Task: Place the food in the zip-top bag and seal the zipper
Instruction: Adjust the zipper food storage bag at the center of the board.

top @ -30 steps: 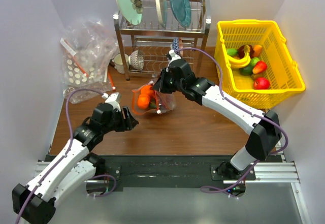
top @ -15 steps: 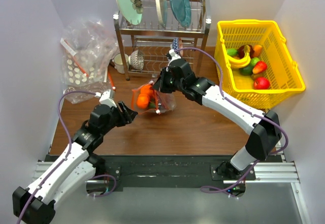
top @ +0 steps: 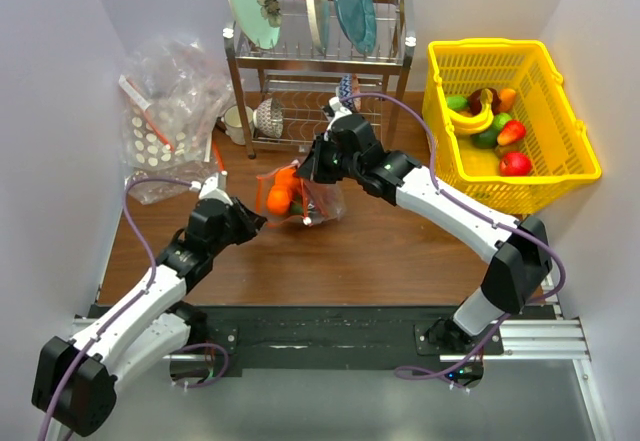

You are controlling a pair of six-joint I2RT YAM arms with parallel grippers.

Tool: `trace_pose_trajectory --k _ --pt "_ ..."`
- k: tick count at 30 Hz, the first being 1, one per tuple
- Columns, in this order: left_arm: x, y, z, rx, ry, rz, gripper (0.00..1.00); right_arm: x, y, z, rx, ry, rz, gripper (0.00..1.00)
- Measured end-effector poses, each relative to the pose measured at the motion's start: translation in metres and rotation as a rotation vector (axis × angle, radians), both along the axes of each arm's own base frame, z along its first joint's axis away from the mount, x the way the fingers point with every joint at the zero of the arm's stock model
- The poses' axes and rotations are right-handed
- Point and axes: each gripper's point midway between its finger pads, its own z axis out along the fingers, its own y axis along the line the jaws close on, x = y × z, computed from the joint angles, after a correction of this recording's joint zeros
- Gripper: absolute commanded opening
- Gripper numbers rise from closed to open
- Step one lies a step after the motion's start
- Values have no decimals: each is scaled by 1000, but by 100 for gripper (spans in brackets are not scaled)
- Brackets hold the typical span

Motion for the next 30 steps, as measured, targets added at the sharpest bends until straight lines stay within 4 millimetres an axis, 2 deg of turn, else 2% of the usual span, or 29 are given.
trace_pose_trajectory --k 4,7,9,13,16,19,21,22,27,30 --pt "6 -1 5 0 -27 -4 0 0 1 1 3 -1 4 0" --pt "15 0 18 64 -41 -25 0 -1 -1 1 -12 -3 11 0" --pt "25 -1 41 109 -64 -44 0 -2 -4 6 -34 -15 19 0" --pt "54 -9 128 151 -200 -80 0 2 -6 36 -65 -79 45 0" --pt "62 -13 185 147 -309 -99 0 3 -6 49 -71 -116 62 0" --pt "63 -17 209 133 -354 -132 0 1 -8 44 -92 -110 75 0" --pt "65 -22 209 129 -350 -161 0 0 -9 43 -98 -109 82 0" --pt "67 -24 203 129 -331 -178 0 -1 -9 44 -99 -112 85 0" --pt "72 -33 153 144 -200 -242 0 -9 -5 40 -81 -98 131 0" --pt "66 -44 121 121 -131 -305 0 -19 3 26 -49 -49 179 0"
